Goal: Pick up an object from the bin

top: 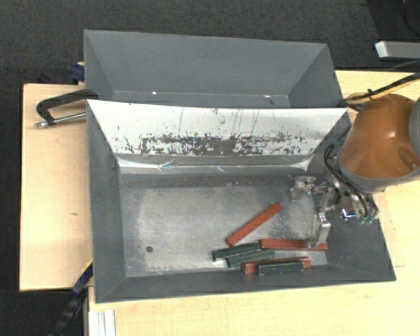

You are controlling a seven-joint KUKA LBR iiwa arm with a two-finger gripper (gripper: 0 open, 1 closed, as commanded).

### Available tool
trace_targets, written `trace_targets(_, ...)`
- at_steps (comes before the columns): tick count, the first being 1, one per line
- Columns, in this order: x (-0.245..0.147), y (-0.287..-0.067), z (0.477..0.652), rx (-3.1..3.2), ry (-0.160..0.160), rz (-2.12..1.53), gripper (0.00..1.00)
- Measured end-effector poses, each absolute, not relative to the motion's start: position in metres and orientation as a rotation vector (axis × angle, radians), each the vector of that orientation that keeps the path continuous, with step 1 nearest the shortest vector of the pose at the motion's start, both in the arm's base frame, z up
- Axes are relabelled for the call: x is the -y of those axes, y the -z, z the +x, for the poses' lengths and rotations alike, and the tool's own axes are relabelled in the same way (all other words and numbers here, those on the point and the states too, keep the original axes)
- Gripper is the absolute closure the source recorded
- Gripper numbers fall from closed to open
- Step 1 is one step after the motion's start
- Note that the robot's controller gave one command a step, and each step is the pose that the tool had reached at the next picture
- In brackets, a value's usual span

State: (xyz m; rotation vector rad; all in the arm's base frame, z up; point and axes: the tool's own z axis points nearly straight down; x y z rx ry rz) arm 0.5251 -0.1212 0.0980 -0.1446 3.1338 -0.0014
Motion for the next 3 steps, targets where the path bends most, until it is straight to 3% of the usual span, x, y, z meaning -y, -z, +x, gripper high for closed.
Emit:
trace_targets(1, 0.074, -0.080, 0.529, -3.142, -0.001, -0.009, 0.00)
trace_targets(2, 0.062, -0.083, 0.537, -3.137, -0.005, -0.004, 0.00)
trace_targets(3, 0.038, -0.089, 0.525, -3.140, 0.002, -0.053, 0.00)
